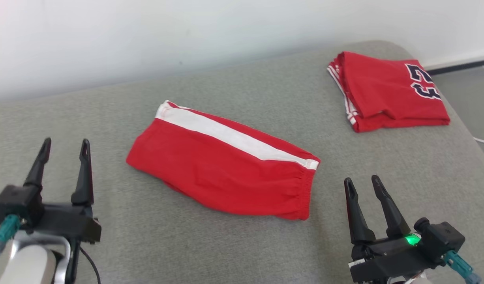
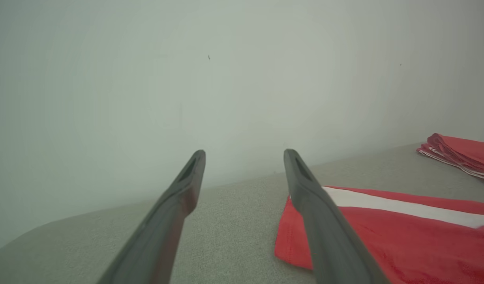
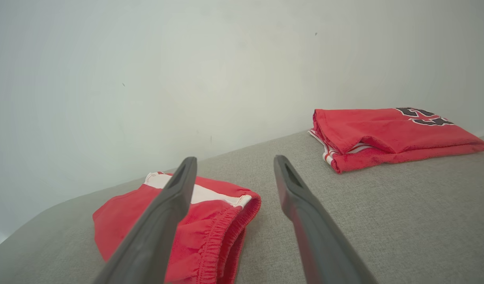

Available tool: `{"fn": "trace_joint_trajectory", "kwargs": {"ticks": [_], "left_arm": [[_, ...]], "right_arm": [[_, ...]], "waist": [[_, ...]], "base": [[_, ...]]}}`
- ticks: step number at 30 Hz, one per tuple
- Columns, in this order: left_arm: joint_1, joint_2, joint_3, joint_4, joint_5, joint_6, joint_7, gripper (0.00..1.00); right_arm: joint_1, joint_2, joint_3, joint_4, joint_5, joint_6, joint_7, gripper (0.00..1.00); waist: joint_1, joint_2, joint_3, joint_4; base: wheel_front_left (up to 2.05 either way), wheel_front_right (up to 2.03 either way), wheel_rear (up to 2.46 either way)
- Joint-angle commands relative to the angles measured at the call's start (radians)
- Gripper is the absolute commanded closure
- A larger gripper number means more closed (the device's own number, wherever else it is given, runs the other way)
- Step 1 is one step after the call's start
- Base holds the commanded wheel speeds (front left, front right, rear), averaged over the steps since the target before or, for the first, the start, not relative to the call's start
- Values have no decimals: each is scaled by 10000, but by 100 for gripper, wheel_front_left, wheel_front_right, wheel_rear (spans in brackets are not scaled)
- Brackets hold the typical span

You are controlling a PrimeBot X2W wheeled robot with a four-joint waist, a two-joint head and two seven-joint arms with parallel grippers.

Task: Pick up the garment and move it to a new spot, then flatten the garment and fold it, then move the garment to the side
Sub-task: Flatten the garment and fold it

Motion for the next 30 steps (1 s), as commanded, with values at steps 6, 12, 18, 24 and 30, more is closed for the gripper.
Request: {"fn": "trace_joint_trajectory", "kwargs": {"ticks": [6, 12, 18, 24, 30], "left_arm": [[826, -376, 487, -363, 409, -164, -28, 0], [1443, -642, 884, -513, 593, -378, -27, 0], [911, -496, 877, -68, 494, -1011, -3, 0], [-578, -147, 571, 724, 28, -1503, 898, 0], [-2173, 149, -88, 1769, -264, -1710, 1798, 0]], "right_arm": [[536, 360, -366, -446, -780, -28, 0, 0], [801, 683, -463, -611, -1127, -28, 0, 0], [644, 803, -367, -548, -1151, -28, 0, 0], [350, 884, -281, -440, -1090, -28, 0, 0], [6, 992, 24, -326, -1025, -28, 0, 0]], "waist": [[2, 1, -370, 492], [2, 1, -348, 427], [2, 1, -187, 269], [2, 1, 172, -130], [2, 1, 700, -721]], "base": [[0, 0, 0], [0, 0, 0], [0, 0, 0], [0, 0, 0], [0, 0, 0]]}}
